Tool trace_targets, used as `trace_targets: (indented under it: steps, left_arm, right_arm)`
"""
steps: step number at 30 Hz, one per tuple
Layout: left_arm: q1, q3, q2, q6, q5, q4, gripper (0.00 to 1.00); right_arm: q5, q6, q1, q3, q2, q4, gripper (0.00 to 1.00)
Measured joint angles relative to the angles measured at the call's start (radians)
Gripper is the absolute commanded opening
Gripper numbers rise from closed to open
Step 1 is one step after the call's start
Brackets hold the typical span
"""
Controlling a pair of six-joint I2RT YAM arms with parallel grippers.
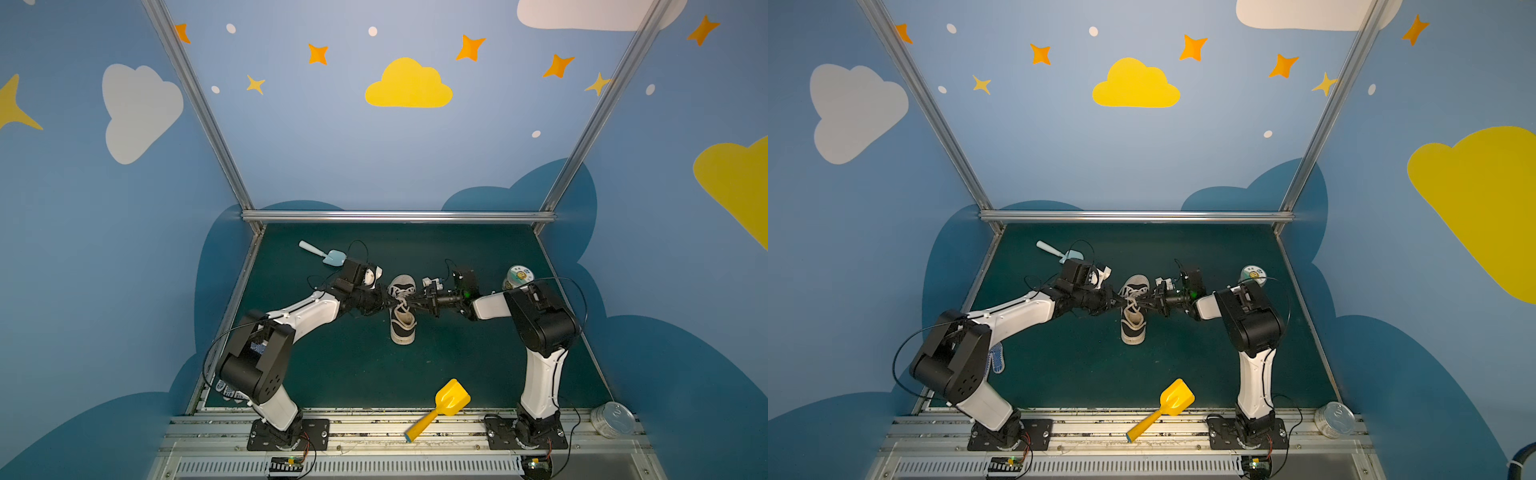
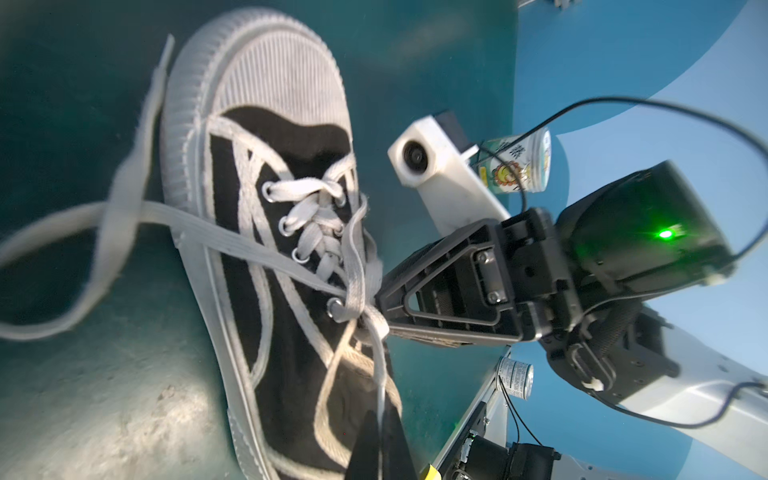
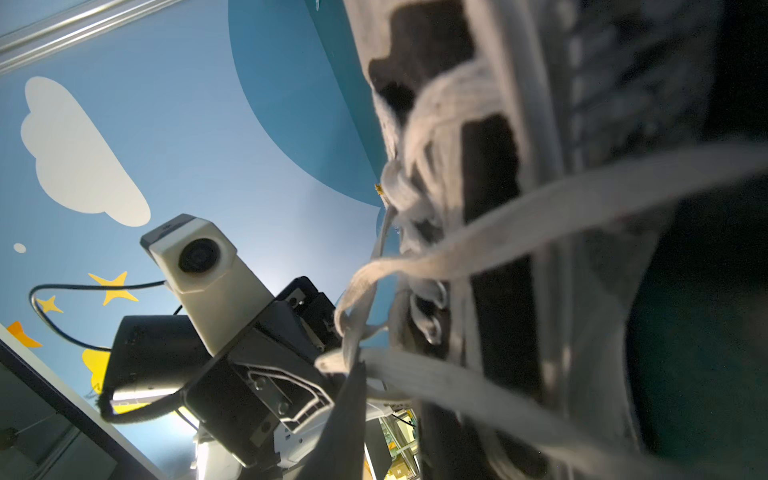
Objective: Tie the shoes
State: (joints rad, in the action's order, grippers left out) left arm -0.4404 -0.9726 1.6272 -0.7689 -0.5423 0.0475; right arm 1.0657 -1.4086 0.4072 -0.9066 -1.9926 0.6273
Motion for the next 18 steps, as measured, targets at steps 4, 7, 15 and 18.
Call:
trace_targets:
  steps: [4, 7, 15, 18]
  left_arm:
    - [0.014, -0.023, -0.029, 0.014, 0.004, 0.050, 0.03]
    - [0.023, -0.083, -0.031, 0.032, 0.008, 0.104, 0.03]
    - [0.028, -0.278, -0.028, 0.072, 0.007, 0.196, 0.03]
    - [0.028, -0.323, -0.012, 0.078, -0.003, 0.205, 0.03]
  right_arm:
    - [0.002, 0.023, -0.022, 0.047, 0.057, -0.026, 0.32]
    - [0.005, 0.056, -0.036, 0.074, 0.110, -0.068, 0.33]
    - [-0.130, 0.505, -0.035, -0.073, 0.333, -0.649, 0.36]
    - [-0.236, 0.710, -0.016, -0.171, 0.410, -0.815, 0.41]
